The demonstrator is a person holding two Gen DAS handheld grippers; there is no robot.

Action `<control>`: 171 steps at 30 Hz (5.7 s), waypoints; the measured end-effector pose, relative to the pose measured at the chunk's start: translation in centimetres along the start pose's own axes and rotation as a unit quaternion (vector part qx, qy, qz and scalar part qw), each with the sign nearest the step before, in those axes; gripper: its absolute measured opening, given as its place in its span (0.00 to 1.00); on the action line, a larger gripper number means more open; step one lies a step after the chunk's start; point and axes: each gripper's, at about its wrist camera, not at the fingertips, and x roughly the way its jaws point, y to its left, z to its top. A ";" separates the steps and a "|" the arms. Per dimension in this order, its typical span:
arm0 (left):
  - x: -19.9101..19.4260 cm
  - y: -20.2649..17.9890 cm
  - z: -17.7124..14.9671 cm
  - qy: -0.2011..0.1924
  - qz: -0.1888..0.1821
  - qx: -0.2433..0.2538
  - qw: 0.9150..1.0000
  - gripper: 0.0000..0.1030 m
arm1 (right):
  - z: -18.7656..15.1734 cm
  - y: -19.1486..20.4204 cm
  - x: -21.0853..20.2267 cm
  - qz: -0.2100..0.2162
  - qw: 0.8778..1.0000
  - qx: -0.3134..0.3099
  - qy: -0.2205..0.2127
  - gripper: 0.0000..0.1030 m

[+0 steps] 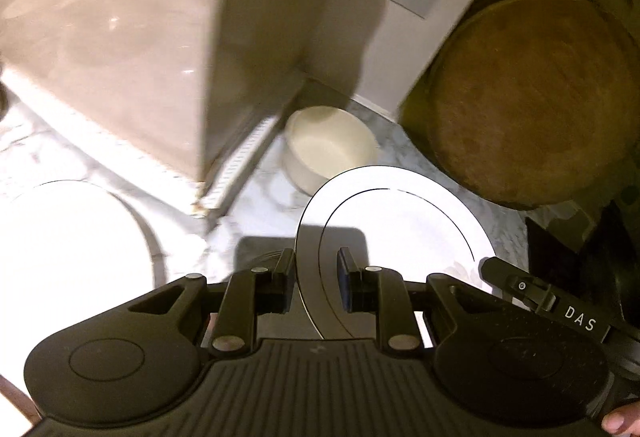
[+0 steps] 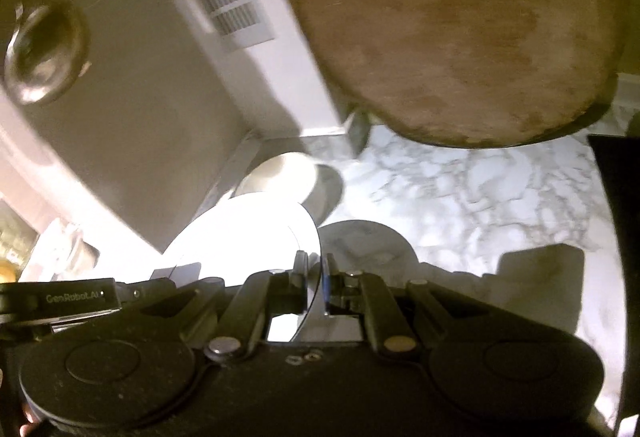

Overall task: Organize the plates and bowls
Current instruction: 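Lift the small white plate and carry it over the large white plate, then lower the small plate onto the large white plate and open both grippers, then move both grippers to the pink bear plate and grasp its rim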

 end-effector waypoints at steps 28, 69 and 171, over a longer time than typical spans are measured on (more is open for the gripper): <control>-7.4 16.8 -2.8 -0.042 0.092 -0.082 0.991 0.20 | -7.3 16.0 5.4 0.067 0.992 -0.087 0.054 0.08; -0.4 24.4 -3.1 0.003 0.112 -0.097 0.989 0.20 | -10.8 20.9 14.8 -0.005 0.976 -0.186 0.118 0.10; -13.5 30.4 -18.5 -0.022 0.184 -0.050 0.981 0.74 | -21.5 21.3 4.8 0.095 0.933 -0.274 0.215 0.65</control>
